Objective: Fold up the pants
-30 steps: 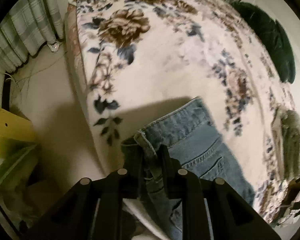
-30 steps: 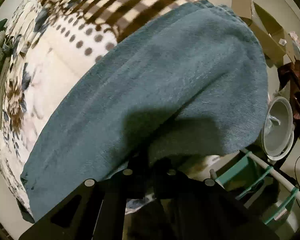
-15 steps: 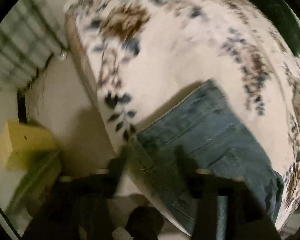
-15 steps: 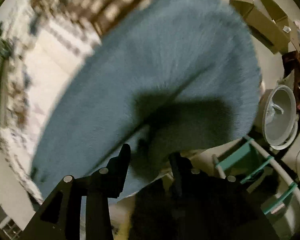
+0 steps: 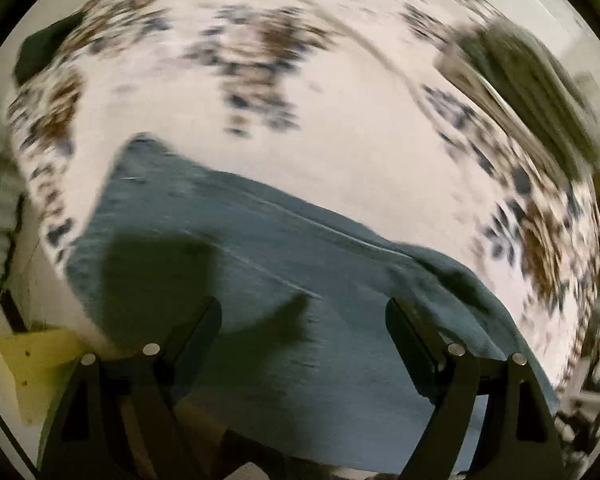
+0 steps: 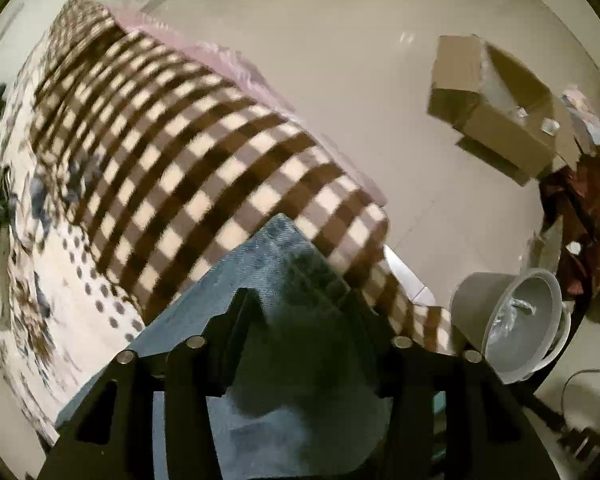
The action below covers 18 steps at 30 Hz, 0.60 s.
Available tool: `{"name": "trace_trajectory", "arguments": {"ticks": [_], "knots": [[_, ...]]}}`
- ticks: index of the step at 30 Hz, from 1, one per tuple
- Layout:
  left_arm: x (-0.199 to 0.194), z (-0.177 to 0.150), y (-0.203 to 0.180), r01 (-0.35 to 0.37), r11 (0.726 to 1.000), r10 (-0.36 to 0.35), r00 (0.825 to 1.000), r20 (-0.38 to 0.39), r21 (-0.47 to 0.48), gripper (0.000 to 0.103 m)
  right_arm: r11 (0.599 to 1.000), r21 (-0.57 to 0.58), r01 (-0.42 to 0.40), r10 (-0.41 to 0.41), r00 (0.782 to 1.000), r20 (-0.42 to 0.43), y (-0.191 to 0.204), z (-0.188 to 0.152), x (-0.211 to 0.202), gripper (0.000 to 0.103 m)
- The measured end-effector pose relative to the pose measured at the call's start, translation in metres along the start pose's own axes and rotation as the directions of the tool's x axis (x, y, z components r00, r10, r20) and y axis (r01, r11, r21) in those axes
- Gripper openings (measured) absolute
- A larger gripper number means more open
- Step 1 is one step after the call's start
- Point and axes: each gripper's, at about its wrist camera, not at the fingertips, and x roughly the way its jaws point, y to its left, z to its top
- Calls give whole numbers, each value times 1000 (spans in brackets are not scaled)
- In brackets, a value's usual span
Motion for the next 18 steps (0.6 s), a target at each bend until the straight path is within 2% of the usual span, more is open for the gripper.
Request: {"name": "trace_trajectory", "arguments": {"ticks": [1, 4, 7, 8, 10, 11, 14, 16, 18], "knots": [[2, -1, -10, 8, 1000, -8, 1000, -7, 16, 84, 998, -42, 38, -36, 998, 46, 8, 2, -6, 0], [3, -5, -32, 23, 998, -22, 1000, -19, 63, 84, 993, -105, 61, -41, 982, 183, 26, 2, -37, 0], [5, -9, -49, 57, 986, -48, 997, -60, 157, 84, 993, -117, 28, 2, 970, 243, 31, 4, -61, 0], [6, -11, -53, 61, 984, -50, 996, -67, 170, 84, 993, -120, -1, 28, 975, 222, 30, 6, -62, 0], [8, -17, -62, 67, 978, -52, 995, -82, 196, 83, 995, -84, -58, 67, 991, 115, 19, 8, -58, 2], [9, -22, -67, 69, 974, -50, 995, -92, 217, 83, 995, -52, -84, 88, 994, 66, 10, 8, -55, 8], [18, -36, -80, 63, 959, -30, 992, -121, 277, 84, 990, 40, -134, 134, 991, 0, -26, -13, -44, 50], [29, -47, -88, 74, 951, -24, 986, -163, 302, 84, 988, 100, -119, 126, 990, -71, -48, -41, -22, 50], [36, -57, -95, 87, 942, -25, 981, -190, 323, 83, 979, 164, -119, 143, 979, -143, -63, -60, 0, 50]]}}
